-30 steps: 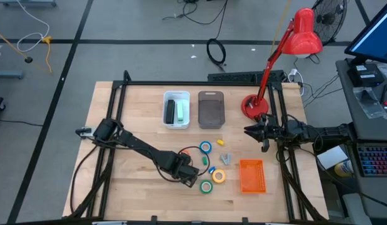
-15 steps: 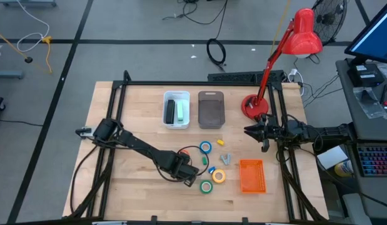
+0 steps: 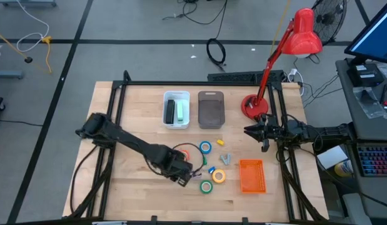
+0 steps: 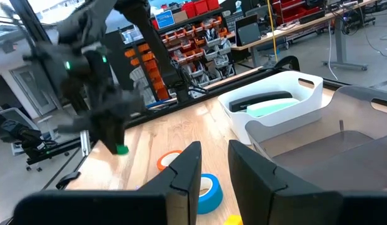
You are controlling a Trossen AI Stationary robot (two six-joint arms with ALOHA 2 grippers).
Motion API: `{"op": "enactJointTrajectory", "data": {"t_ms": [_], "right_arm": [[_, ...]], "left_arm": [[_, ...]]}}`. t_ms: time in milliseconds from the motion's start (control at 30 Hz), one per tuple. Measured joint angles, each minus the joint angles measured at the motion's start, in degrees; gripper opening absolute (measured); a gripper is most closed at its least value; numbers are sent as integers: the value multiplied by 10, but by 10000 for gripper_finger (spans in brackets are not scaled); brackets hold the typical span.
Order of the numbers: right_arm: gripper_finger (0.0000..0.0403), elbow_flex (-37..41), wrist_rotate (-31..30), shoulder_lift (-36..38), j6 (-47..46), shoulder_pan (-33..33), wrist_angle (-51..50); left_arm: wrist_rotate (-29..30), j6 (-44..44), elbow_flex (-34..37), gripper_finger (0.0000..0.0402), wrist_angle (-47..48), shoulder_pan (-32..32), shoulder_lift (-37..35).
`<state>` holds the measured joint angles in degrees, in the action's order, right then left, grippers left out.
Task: Pick and place Stapler, Stapler remover, tape
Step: Put the bottom green stapler into the white bin
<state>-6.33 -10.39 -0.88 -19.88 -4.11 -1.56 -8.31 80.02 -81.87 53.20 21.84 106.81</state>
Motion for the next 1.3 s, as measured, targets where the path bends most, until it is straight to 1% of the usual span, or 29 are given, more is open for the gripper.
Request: {"op": "enactJointTrajectory", "data": {"t_ms": [67,133,367,533,633,733,833,1000,1167,1300], "right_arm": [[73,0,0,0,0,0,0],[73,0,0,0,0,0,0],[73,0,0,0,0,0,0],[73,0,0,0,0,0,0],[73,0,0,0,0,0,0],[73,0,0,0,0,0,0],[73,0,0,0,0,0,0],[73,0,0,0,0,0,0],[73,0,0,0,0,0,0],[73,0,0,0,-4,0,0]], "left_arm": [[24,12,0,51,6,-3,-36],[62,18,0,51,7,-8,-75],[257,22,-1,51,5,-46,-185],[355,-10,-1,51,2,-92,-217],[383,-35,-1,51,2,-131,-218],[380,-70,-1,51,-2,-175,-206],[354,-133,-1,51,-4,-219,-185],[265,-290,-1,51,0,-290,-139],[181,-433,-1,51,5,-347,-90],[139,-520,-1,51,11,-378,-58]]}}
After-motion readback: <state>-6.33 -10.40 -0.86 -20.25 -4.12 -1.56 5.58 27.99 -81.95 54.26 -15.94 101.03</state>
